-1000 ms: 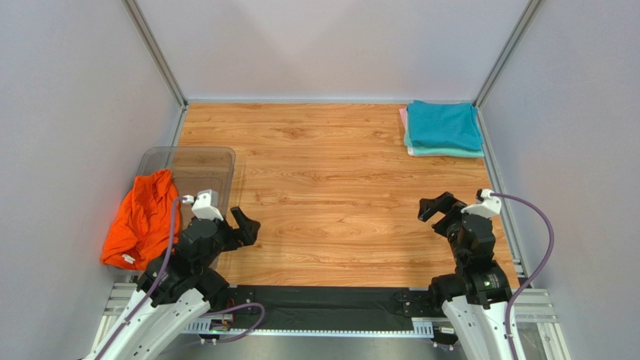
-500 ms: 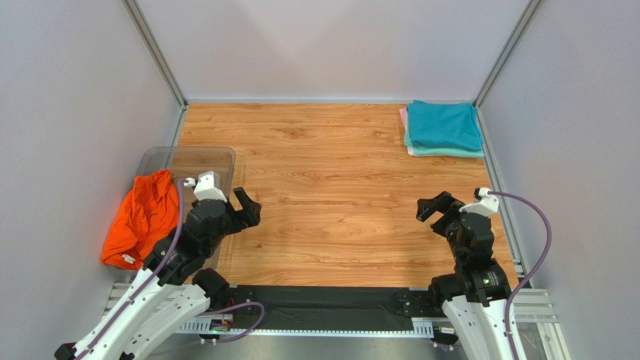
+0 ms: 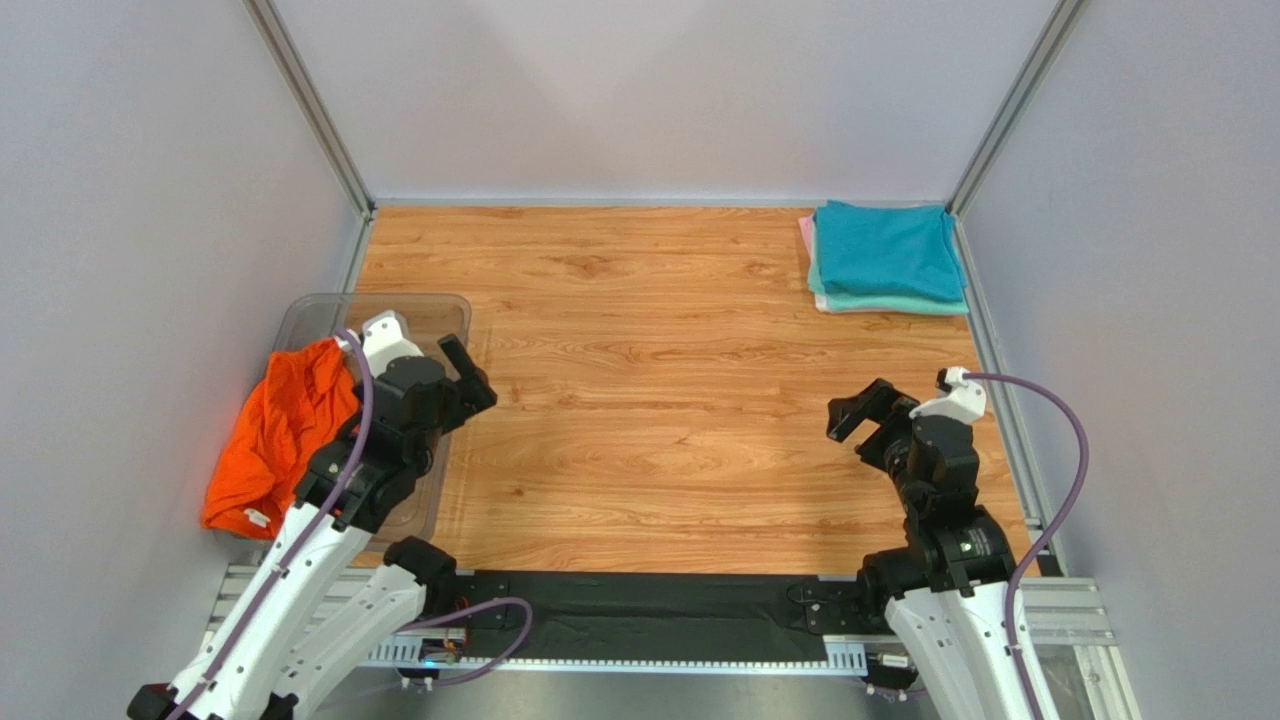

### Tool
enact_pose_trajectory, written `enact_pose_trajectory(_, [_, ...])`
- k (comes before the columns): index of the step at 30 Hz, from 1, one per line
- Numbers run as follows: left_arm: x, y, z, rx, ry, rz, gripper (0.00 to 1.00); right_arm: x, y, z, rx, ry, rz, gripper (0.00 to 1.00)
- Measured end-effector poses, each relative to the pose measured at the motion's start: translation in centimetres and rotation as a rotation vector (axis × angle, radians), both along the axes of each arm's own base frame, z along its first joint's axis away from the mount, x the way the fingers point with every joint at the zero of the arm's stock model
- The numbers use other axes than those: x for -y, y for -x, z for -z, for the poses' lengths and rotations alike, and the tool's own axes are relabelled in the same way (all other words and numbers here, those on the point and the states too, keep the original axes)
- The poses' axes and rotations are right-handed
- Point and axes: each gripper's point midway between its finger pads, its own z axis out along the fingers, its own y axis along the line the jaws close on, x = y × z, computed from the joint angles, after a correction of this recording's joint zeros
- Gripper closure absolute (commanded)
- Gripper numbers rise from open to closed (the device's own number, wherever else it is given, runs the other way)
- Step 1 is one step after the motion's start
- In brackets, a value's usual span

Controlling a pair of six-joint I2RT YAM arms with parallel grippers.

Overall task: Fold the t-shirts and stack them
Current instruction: Grab the tshirt from the pile

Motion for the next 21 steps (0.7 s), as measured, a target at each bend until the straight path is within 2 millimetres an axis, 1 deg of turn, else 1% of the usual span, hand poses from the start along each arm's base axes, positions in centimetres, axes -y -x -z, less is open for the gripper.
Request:
enact_pose_trajectory(6, [-6.7, 0.0, 1.8, -0.086, -0.002, -0.309, 0.00, -0.2, -0.1, 0.5, -0.023, 0.009, -0.018, 0.00])
enact_pose_trajectory(8, [-9.0, 0.4, 2.7, -0.116, 0.005, -0.417, 0.00, -0.4, -0.2, 0.6, -0.030, 0.011, -0.026, 0.00])
enact_pose_trajectory(9, [-9.8, 0.6, 3.1, -0.128, 0.010, -0.456, 0.00, -0.4, -0.3, 0.7, -0.033, 0.013, -0.029, 0.00])
enact_pose_trajectory(11, [-11.9, 1.5, 4.7, -0.178, 0.020, -0.565, 0.00, -0.4, -0.3, 0.9, -0.044, 0.018, -0.031, 0.00])
enact_pose_trajectory(12, [-12.5, 1.9, 5.3, -0.198, 0.022, -0.602, 0.00, -0.4, -0.4, 1.0, -0.051, 0.020, -0.032, 0.00])
enact_pose_trajectory(14, [-13.8, 3.0, 7.3, -0.256, 0.026, -0.690, 0.00, -0.4, -0.4, 1.3, -0.064, 0.022, -0.034, 0.00])
enact_pose_trajectory(18, [-14.9, 5.1, 10.8, -0.362, 0.025, -0.773, 0.00, -0.6, -0.4, 1.7, -0.084, 0.027, -0.044, 0.00])
enact_pose_trajectory(21, [-15.6, 6.1, 11.9, -0.382, 0.024, -0.819, 0.00, -0.7, -0.5, 1.6, -0.089, 0.026, -0.048, 0.00])
